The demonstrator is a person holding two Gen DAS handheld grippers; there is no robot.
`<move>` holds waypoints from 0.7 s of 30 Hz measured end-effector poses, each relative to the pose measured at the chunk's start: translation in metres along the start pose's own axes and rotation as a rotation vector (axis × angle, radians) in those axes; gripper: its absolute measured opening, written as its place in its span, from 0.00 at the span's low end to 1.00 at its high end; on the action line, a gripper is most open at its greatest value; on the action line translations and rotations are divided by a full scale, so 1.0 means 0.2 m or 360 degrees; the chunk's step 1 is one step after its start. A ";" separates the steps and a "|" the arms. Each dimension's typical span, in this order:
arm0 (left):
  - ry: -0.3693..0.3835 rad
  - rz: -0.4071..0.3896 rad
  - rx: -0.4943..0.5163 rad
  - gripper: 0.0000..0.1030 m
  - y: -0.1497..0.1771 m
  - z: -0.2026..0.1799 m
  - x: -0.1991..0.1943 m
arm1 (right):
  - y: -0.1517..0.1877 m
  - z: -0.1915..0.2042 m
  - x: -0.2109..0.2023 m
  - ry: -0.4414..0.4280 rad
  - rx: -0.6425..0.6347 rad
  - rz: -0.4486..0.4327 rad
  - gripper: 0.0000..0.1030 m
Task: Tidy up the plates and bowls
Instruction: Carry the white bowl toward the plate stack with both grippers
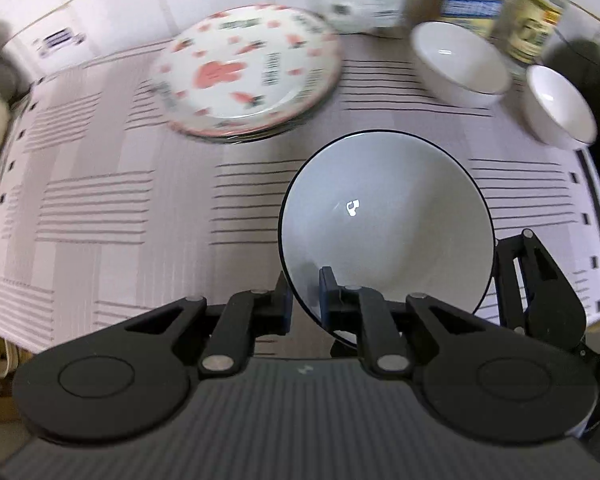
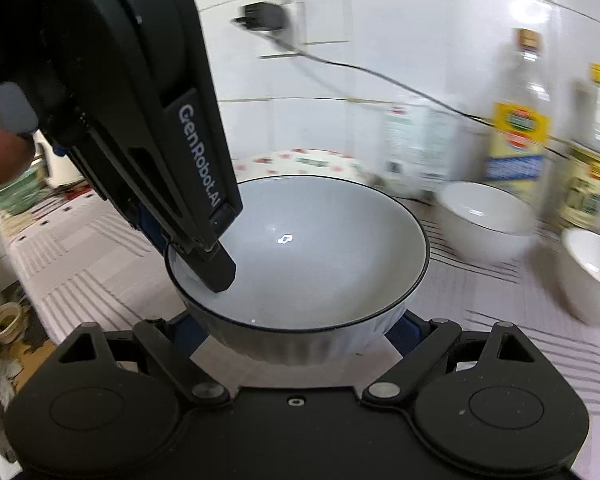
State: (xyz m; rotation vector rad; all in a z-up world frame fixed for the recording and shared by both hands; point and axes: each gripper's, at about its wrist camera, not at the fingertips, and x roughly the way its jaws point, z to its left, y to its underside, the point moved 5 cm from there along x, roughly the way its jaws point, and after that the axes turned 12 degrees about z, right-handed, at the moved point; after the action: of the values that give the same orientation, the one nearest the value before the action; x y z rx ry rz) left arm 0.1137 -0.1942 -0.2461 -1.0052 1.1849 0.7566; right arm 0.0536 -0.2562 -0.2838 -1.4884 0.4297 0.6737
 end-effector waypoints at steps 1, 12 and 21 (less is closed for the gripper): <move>-0.0004 0.0004 -0.0028 0.12 0.00 0.05 0.01 | -0.01 0.04 0.02 -0.0024 -0.0015 -0.0001 0.90; 0.0004 0.0002 -0.0179 0.12 0.01 0.35 0.08 | -0.12 0.30 0.23 -0.0150 -0.0155 0.0027 0.90; 0.0051 0.0053 -0.0243 0.13 -0.03 0.46 0.22 | -0.14 0.37 0.38 -0.0147 -0.0231 0.0109 0.90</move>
State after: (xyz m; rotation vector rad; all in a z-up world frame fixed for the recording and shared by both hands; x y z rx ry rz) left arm 0.1655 -0.1131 -0.2808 -1.1292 1.1874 0.8702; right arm 0.1187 -0.1702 -0.3064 -1.5777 0.3680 0.8392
